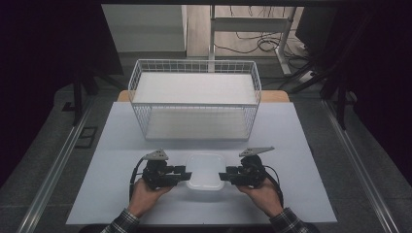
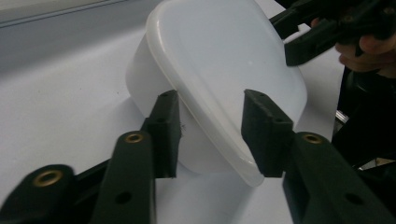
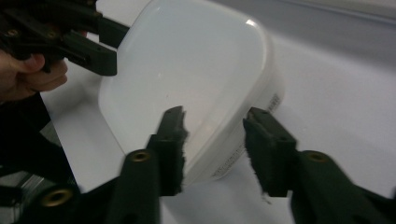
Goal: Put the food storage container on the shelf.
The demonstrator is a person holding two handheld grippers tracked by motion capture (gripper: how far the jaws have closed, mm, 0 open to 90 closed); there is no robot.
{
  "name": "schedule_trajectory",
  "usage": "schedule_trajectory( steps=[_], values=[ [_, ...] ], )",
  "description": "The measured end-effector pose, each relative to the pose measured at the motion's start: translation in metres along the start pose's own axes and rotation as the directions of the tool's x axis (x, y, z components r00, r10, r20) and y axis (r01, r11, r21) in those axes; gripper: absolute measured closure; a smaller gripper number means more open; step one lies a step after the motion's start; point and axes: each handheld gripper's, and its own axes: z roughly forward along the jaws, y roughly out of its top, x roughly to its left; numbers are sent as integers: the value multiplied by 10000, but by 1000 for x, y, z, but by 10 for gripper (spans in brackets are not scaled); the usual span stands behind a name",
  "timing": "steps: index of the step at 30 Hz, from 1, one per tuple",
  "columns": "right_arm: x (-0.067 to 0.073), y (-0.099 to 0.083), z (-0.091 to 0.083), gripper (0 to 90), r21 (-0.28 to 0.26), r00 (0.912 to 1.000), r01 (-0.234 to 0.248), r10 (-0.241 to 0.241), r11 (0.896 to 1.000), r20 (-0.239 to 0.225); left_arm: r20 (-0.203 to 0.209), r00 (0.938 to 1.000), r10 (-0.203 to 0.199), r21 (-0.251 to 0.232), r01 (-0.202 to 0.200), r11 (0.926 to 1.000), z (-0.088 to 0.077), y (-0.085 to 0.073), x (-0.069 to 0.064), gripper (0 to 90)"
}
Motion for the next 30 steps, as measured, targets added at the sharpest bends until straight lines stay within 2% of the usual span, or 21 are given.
schedule_trajectory(
  steps=[3, 5, 8, 10, 12, 13, 16, 23, 30],
  values=[
    [4, -2, -4, 660, -231, 9995, -258, 262, 9994, 155, -121, 9998, -176, -217, 173, 9996, -3, -1, -2, 655],
    [3, -3, -5, 702, -489, 9989, -454, 461, 9978, 130, 82, 9992, -390, -342, 393, 9986, -5, -2, 0, 697],
    [-1, -3, -7, 763, -641, 9935, -1124, 1111, 9916, -239, 262, 9978, -610, -463, 622, 9970, -7, -3, 2, 749],
    [-4, -4, -8, 786, -802, 9915, -1281, 1258, 9885, -337, 186, 9973, -714, -613, 724, 9955, -7, -4, 2, 792],
    [-2, -4, -8, 787, -903, 9948, -1018, 1011, 9907, -119, -27, 9969, -785, -644, 782, 9949, -7, -3, 2, 801],
    [0, -4, -7, 786, -918, 9962, -864, 867, 9920, -9, -238, 9975, -662, -648, 645, 9958, -7, -3, 2, 804],
    [4, -2, -5, 787, -1105, 9981, -521, 555, 9925, 280, -348, 9974, -633, -843, 602, 9946, -10, -1, 2, 804],
    [4, 16, -5, 786, -1596, 9992, -50, 111, 9872, 373, -705, 9964, -480, -1225, 391, 9917, -17, 13, 6, 804],
    [-7, 37, 2, 779, -1841, 9982, 274, -171, 9825, 571, -1162, 9926, -352, -1397, 187, 9900, -19, 31, 15, 805]
  ],
)
